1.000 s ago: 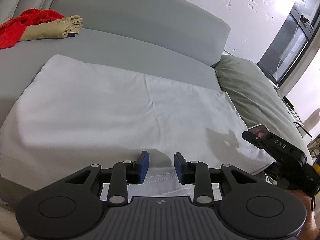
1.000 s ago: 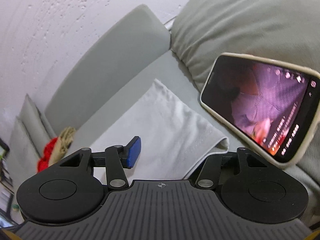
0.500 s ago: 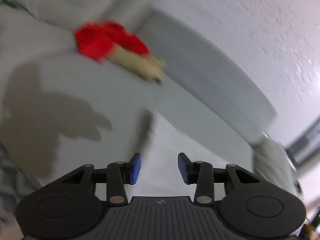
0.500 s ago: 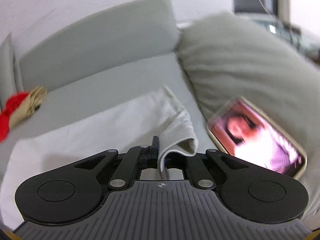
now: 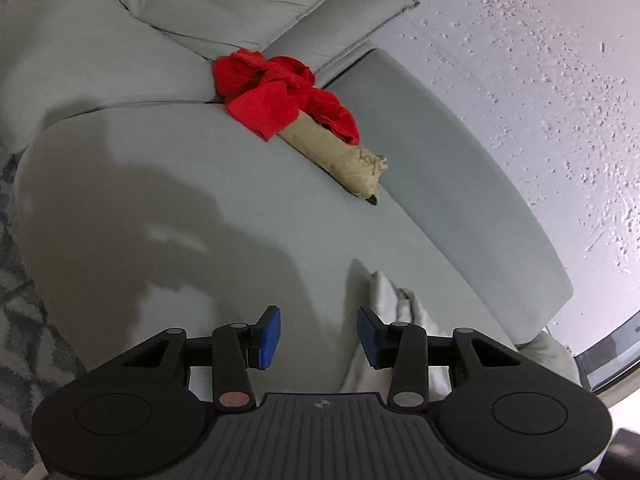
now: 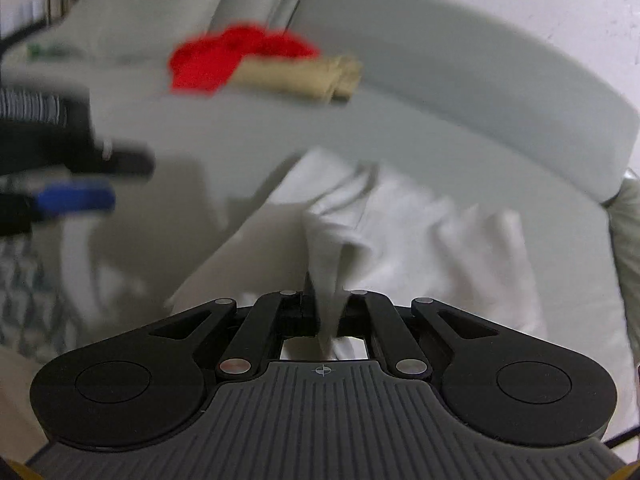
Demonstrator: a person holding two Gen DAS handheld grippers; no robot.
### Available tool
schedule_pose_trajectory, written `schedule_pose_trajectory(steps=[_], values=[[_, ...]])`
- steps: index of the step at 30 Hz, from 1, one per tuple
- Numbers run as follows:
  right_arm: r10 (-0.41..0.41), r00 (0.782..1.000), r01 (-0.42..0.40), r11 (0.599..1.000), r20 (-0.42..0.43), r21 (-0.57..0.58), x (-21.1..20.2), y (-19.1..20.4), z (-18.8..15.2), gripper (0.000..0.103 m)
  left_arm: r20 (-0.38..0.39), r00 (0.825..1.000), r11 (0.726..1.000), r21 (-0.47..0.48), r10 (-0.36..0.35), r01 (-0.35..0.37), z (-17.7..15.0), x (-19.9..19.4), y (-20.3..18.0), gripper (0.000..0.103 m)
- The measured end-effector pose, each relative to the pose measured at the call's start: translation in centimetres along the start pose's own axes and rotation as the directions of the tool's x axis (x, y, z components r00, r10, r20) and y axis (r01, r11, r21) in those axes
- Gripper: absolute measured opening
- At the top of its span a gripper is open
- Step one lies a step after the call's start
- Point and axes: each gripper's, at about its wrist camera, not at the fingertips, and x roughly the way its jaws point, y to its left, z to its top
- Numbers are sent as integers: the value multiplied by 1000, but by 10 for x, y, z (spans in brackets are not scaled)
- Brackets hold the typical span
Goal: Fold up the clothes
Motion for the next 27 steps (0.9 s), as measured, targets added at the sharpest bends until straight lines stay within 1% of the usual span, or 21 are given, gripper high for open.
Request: schedule_pose_trajectory(steps=[2, 5, 7, 9, 14, 16, 19, 24, 25, 26, 27], values=[[-8, 1000, 9, 999, -13, 30, 7, 1, -3, 4, 7, 1000, 1000, 0, -8, 8, -1, -4, 4, 40], [7, 1000, -7, 996, -8, 89, 0, -4, 2, 3, 6, 1000, 1000, -14, -11, 11, 1, 0, 6, 40], [17, 999, -22, 990, 36, 137, -16, -3, 3, 4, 3, 1000, 1000, -21, -15, 15, 2, 2, 6, 40], [31, 997, -41, 987, 71, 156, -26, -3, 7, 4, -1, 1000, 1000, -19, -21, 21, 1, 4, 5, 40], [66, 990, -84, 985, 122, 149, -41, 4, 9, 3, -1, 1000, 1000, -9, -24, 24, -1, 3, 3, 40], [79, 988, -101, 981, 136, 165, -45, 5, 9, 3, 0, 1000, 1000, -15, -24, 24, -1, 3, 4, 40], [103, 984, -130, 974, 145, 187, -49, 6, 13, 3, 2, 1000, 999, -23, -22, 22, -1, 3, 5, 40], [128, 982, -152, 973, 142, 173, -45, 11, 18, 4, 15, 999, 999, -27, -33, 33, 0, 2, 6, 40], [149, 980, -168, 974, 132, 155, -43, 13, 18, 5, 20, 999, 999, -31, -36, 36, -1, 2, 7, 40], [189, 975, -203, 971, 117, 129, -40, 15, 18, 15, 27, 999, 998, -36, -42, 43, 0, 0, 8, 40], [234, 967, -244, 964, 101, 105, -38, 16, 18, 19, 34, 998, 998, -41, -48, 49, 0, -1, 9, 40]])
